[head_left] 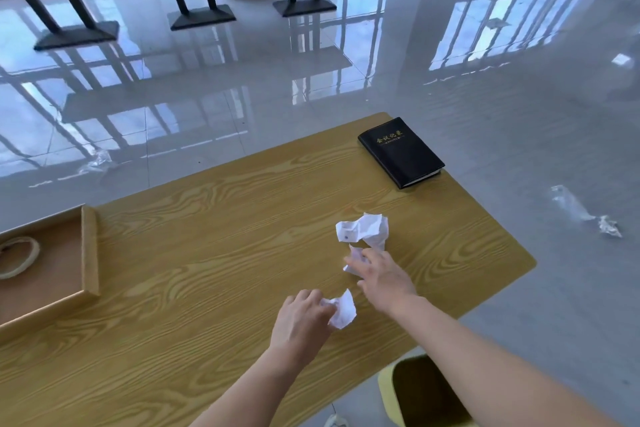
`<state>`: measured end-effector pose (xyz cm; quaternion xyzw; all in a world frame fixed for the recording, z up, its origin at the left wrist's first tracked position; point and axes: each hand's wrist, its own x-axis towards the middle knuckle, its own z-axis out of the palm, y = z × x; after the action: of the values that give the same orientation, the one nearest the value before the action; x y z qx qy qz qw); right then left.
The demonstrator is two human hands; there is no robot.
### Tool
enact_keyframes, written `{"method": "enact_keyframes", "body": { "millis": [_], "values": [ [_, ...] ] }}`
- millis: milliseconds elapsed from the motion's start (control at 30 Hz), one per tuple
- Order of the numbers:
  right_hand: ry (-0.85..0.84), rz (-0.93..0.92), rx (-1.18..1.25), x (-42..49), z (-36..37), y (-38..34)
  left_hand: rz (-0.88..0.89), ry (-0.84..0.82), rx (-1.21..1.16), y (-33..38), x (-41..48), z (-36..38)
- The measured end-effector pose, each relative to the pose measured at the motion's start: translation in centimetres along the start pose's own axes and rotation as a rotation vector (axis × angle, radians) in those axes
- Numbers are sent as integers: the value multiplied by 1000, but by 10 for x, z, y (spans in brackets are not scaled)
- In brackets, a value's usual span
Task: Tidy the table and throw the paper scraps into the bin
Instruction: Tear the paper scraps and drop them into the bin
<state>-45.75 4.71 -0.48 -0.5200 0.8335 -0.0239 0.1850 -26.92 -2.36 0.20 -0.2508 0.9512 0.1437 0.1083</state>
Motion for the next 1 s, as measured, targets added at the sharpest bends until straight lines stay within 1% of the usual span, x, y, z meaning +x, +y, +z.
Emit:
{"method": "enact_keyframes", "body": {
  "millis": [100,333,400,567,767,867,1000],
  "values": [
    [7,2,4,-2,5,4,-11,22,21,-2,-1,3],
    [155,-42,54,-8,10,6,-116,88,-11,-11,-13,-2],
    [208,-53,111,-9,8,3,-139,110,-12,-13,-18,-6],
    [284,-5,195,-20,-3,-10,-144,158,-29,-16,-29,-19],
    [373,28,263,-48,-11,-23,-55,216,-94,-17,-33,-25],
    [424,98,260,-66,-9,-27,25,240,-140,-17,-33,-27],
    [436,188,224,-100,-2,-28,121,254,-150,-10,-37,-27]
  ]
}}
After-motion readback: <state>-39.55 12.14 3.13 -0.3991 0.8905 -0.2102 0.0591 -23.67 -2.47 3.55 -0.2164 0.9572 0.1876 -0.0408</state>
